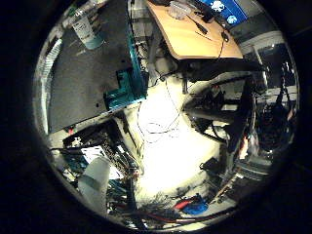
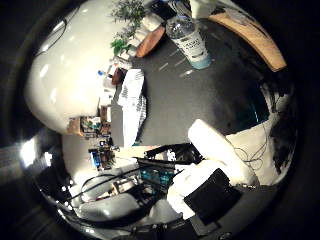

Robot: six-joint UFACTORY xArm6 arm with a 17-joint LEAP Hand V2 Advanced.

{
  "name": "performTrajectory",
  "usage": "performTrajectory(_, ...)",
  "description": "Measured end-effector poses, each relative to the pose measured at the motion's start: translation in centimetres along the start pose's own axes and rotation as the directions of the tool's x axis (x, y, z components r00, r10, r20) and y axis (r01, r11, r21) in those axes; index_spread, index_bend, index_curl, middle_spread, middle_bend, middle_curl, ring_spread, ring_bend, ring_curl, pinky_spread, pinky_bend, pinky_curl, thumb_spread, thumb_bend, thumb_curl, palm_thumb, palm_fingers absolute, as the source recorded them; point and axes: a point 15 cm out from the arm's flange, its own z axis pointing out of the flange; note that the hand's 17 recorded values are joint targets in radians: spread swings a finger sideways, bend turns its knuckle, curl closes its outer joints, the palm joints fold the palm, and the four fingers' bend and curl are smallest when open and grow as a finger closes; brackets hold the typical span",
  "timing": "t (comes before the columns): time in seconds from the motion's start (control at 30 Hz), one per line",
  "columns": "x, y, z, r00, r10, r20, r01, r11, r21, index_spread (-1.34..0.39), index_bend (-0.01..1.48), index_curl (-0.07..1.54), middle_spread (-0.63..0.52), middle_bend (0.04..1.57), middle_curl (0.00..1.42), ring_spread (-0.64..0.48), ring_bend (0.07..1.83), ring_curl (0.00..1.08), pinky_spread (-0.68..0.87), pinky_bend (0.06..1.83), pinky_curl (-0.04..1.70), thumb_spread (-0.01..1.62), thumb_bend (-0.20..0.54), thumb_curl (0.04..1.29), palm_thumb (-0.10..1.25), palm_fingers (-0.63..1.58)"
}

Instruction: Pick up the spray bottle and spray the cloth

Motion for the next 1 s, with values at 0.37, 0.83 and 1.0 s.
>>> performTrajectory(0.37,1.2,-1.9,0.0,0.991,0.069,0.114,-0.083,0.989,0.124,-0.24,0.14,0.27,0.13,0.20,0.32,0.20,0.23,0.25,0.39,0.34,0.34,1.21,-0.019,0.32,0.68,0.07)
performTrajectory(0.83,5.7,-3.9,1.1,0.971,0.145,0.189,-0.191,0.948,0.255,-0.19,0.16,0.25,0.21,0.19,0.32,0.23,0.25,0.26,0.38,0.39,0.33,1.16,-0.021,0.28,0.60,-0.02)
performTrajectory(1.0,6.5,-4.9,1.8,0.954,0.150,0.260,-0.228,0.926,0.303,-0.18,0.15,0.26,0.23,0.18,0.30,0.24,0.24,0.26,0.37,0.38,0.33,1.16,-0.021,0.28,0.59,-0.03)
